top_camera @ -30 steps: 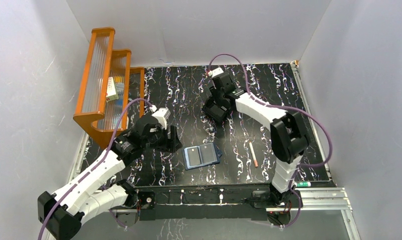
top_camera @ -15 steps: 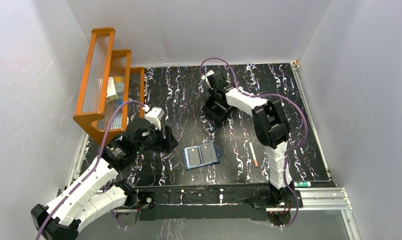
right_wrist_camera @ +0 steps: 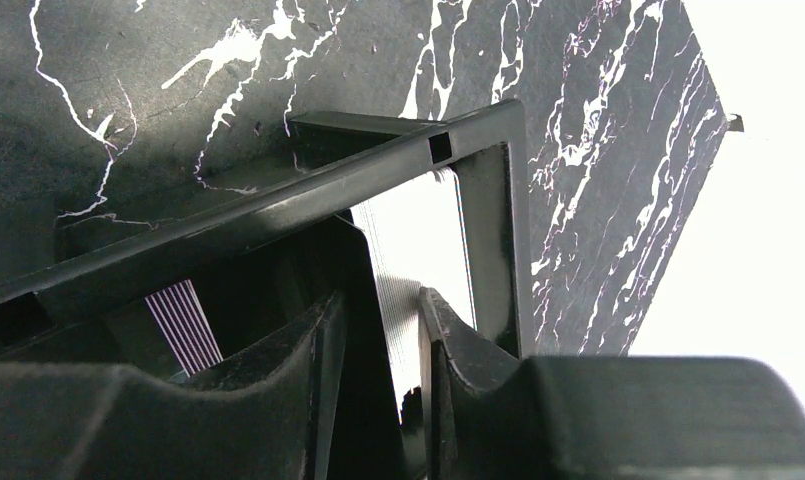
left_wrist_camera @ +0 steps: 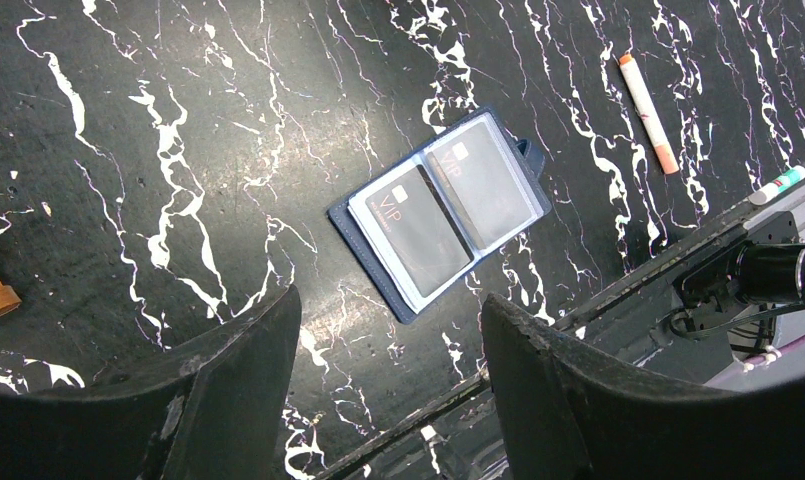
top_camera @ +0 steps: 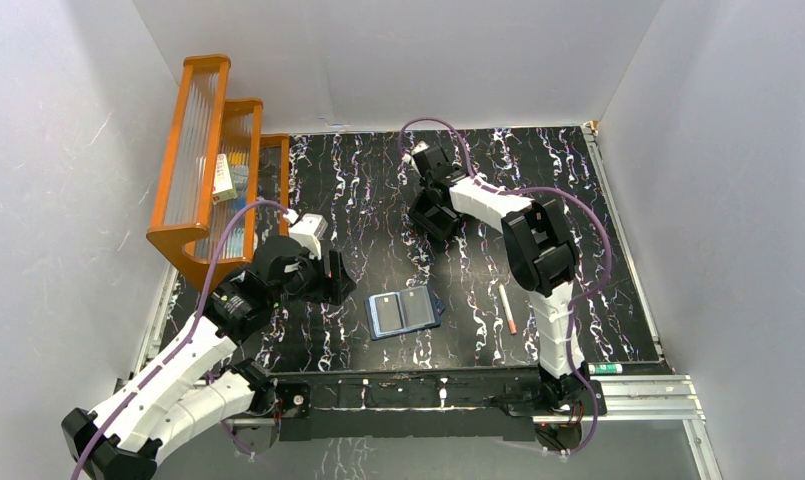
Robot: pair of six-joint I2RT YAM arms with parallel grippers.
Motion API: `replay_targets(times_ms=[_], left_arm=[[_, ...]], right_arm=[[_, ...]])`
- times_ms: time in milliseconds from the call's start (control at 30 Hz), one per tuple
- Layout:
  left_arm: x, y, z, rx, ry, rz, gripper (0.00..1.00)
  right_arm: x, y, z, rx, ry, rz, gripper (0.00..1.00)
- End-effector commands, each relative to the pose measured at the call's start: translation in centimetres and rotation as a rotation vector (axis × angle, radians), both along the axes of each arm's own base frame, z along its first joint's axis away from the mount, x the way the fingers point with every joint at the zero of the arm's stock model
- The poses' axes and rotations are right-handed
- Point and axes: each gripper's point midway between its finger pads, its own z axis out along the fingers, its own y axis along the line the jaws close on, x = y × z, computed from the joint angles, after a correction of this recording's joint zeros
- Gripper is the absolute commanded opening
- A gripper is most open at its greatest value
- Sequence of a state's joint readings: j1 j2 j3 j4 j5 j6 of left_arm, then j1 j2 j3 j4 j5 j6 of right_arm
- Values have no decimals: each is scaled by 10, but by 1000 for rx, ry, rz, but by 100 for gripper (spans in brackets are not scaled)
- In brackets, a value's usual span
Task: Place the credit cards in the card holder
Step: Pick up the credit card from the storage box.
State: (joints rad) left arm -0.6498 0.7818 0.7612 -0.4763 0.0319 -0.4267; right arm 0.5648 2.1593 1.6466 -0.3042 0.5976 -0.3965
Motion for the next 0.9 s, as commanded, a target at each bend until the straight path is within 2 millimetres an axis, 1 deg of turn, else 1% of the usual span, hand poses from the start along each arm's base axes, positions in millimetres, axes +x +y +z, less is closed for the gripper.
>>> replay_targets(times_ms=[0, 67, 333, 567, 700, 867], left_arm=[[2, 5, 1, 18, -19, 11, 65], [2, 4, 1, 20, -17, 10, 65], [2, 5, 0, 19, -17, 12, 65], [2, 4, -1, 21, -12, 10, 65], [3, 5, -1, 24, -14, 13, 65], [3, 7, -3, 35, -10, 21, 66]], right_arm=[[19, 4, 53, 62, -138, -22, 39], [20, 5, 57, 71, -144, -19, 38], [18, 3, 61, 68, -144, -19, 34], [20, 4, 80, 79, -175, -9, 32], [16, 6, 80, 96, -155, -1, 24], [3, 10, 76, 134, -111, 6, 14]])
